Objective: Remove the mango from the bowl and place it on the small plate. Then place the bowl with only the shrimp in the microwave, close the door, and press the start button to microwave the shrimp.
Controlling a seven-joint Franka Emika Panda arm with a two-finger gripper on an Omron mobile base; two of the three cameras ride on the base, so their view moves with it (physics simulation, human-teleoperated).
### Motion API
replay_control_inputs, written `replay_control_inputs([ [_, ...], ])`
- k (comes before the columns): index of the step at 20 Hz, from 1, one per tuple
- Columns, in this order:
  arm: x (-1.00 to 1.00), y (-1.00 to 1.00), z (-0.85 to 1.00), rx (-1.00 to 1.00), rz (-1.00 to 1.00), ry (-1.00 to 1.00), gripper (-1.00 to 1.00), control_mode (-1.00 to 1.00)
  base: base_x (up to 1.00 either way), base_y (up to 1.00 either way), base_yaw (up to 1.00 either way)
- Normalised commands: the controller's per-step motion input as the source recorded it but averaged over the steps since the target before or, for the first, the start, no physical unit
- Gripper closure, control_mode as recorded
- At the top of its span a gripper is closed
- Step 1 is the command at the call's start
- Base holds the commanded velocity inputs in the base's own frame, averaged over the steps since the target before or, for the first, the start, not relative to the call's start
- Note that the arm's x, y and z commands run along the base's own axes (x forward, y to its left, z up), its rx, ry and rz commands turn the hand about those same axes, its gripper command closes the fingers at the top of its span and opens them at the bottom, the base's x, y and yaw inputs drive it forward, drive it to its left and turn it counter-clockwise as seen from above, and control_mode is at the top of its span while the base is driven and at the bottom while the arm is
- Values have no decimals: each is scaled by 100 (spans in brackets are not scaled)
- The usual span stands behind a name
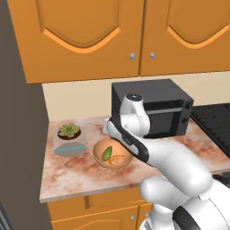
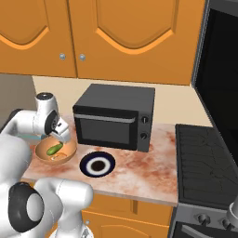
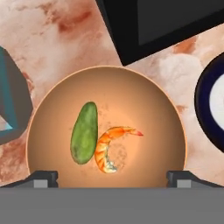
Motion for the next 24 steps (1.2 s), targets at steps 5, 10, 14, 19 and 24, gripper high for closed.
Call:
replay_control_inputs([
  [5,32,19,-36,1,0,12,-100,-100,0,0,0],
  [10,2,30,-41,0,0,11,-100,-100,0,0,0],
  [14,2,33,-40,0,0,9,-100,-100,0,0,0],
  [19,4,15,-35,1,0,5,-100,-100,0,0,0],
  [24,6,0,-22,7,0,0,-100,-100,0,0,0],
])
